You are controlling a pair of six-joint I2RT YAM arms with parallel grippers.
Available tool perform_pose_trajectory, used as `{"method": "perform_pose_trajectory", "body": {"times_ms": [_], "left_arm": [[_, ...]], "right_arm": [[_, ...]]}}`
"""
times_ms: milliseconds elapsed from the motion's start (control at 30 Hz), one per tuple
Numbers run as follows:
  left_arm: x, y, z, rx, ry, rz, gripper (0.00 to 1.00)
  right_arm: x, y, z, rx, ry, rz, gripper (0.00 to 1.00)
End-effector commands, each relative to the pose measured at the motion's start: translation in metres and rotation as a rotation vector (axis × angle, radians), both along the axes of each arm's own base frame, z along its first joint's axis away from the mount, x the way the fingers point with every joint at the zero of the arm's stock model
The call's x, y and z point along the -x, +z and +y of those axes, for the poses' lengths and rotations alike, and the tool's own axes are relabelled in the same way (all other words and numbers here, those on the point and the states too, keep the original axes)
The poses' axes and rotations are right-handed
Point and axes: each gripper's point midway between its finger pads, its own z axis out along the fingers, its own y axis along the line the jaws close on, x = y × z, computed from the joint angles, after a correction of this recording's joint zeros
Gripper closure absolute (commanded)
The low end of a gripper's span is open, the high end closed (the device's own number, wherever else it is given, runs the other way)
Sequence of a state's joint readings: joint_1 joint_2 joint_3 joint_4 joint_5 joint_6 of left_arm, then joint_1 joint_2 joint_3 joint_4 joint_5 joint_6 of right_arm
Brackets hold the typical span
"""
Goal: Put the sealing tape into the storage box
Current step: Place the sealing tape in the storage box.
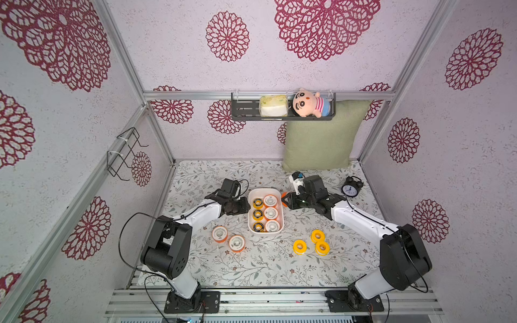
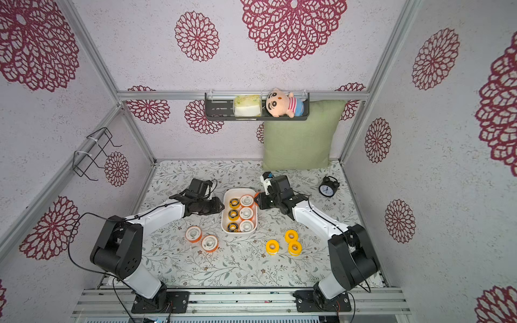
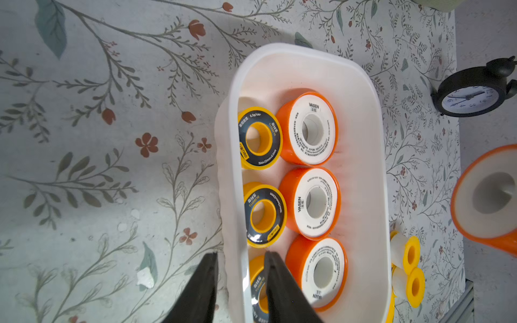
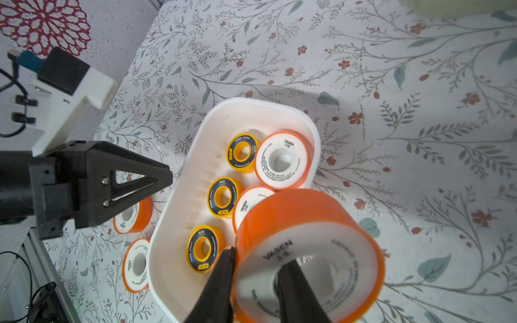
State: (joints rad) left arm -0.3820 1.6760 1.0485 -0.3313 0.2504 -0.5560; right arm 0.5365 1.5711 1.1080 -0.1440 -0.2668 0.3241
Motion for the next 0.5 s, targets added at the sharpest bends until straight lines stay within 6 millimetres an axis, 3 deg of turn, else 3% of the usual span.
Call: {"method": "perform_pose_trajectory", "body": {"times_ms": [0, 233, 467], "left_arm": [[-0.008, 0.003, -0.007, 0.012, -0.012, -0.027, 0.70], [-0.008, -0.004, -0.010, 0.017, -0.024, -0.009, 0.78], [-0.006, -0.007, -0.013, 0.028, -0.034, 0.003, 0.83]], "right_arm": [[0.000, 0.000, 0.014, 0.042, 0.053, 0.001, 0.78], [-0.010, -0.011, 0.042, 0.122, 0.105, 0.016, 0.78], [-0.023, -0.026, 0.057, 0.218, 0.110, 0.033, 0.78]]}}
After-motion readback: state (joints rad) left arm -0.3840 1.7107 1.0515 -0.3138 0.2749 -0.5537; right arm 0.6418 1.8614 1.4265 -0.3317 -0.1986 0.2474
